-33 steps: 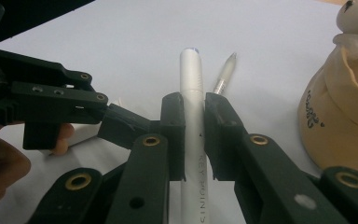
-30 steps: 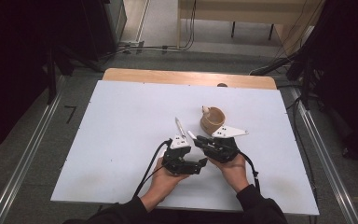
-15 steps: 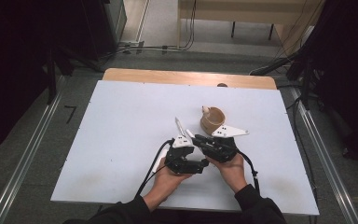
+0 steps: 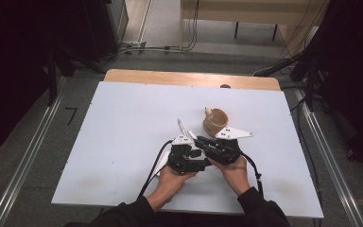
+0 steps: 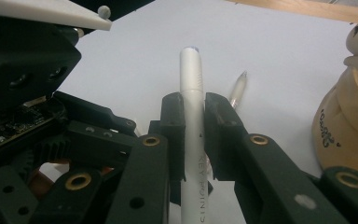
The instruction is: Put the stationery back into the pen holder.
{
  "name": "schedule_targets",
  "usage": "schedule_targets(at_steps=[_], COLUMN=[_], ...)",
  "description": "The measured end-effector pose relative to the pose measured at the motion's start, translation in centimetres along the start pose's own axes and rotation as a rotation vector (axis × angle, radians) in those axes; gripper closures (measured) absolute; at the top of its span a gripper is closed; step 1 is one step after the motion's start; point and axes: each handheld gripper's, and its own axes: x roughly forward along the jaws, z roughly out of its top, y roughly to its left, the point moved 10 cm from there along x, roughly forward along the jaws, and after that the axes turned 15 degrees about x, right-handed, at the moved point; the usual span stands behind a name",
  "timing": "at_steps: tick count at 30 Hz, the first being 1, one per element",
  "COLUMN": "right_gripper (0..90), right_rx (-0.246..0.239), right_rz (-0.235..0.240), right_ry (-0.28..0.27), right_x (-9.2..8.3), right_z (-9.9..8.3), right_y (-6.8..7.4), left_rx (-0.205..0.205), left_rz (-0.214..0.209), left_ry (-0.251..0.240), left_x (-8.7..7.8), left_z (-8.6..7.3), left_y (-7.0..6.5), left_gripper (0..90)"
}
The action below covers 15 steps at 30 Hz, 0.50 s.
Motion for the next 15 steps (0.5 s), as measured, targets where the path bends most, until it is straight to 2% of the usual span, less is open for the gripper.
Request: schedule_targets(at_steps=[3, 4, 12, 15], right_gripper=[76.8, 76.8, 76.8, 76.7], right_rx=[-0.001, -0.002, -0.002, 0.000], right_rz=[0.002, 0.003, 0.005, 0.006], right_ry=[-0.001, -0.003, -0.005, -0.011], right_x=[0.03, -0.01, -0.02, -0.11], right_z=[-0.02, 0.02, 0.02, 0.13], right_y=[0.10, 0.10, 0.18, 0.20], left_rx=[0.000, 0.001, 0.002, -0.021], left_rz=[-0.005, -0.007, -0.005, 0.002], left_ry=[0.001, 0.001, 0.005, -0.010], left_x=[0.03, 0.01, -0.04, -0.19], left_z=[-0.05, -0.05, -0.15, -0.10], left_y=[-0.02, -0.02, 0.11, 0.41], left_gripper=[43.4, 47.9, 61.8, 64.7])
